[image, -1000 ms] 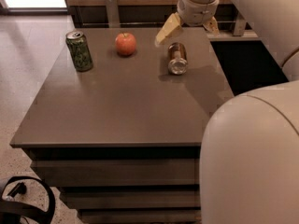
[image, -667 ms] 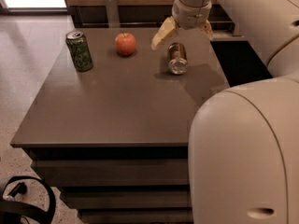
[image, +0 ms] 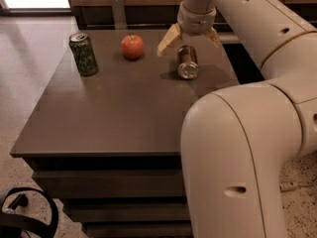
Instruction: Place orange can upright
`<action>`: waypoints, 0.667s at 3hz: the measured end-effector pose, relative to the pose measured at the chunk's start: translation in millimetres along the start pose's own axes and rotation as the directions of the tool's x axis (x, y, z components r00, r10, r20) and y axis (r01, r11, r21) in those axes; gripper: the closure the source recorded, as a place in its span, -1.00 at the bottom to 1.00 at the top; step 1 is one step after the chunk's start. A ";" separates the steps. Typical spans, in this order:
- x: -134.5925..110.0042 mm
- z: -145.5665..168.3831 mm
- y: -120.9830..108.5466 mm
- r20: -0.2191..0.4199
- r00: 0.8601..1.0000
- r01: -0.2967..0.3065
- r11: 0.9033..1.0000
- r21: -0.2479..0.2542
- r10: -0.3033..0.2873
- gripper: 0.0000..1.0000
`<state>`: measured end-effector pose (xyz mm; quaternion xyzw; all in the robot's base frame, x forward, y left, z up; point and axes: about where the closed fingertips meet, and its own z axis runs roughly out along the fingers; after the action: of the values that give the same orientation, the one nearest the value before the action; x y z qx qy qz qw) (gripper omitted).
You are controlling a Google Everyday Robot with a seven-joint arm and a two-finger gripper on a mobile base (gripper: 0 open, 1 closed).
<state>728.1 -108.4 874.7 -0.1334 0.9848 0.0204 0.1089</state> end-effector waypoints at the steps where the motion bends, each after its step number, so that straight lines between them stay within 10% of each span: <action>1: -6.1 14.4 1.0 -0.010 1.000 -0.028 0.999 -0.021 0.028 -1.00; 2: -9.7 26.7 -0.4 -0.024 0.998 -0.056 0.998 -0.026 0.056 -1.00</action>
Offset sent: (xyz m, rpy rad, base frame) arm 0.0188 -0.0025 -0.0260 0.0304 0.0782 -0.0828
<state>743.0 -104.5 850.7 -0.1074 0.9890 0.0352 0.0952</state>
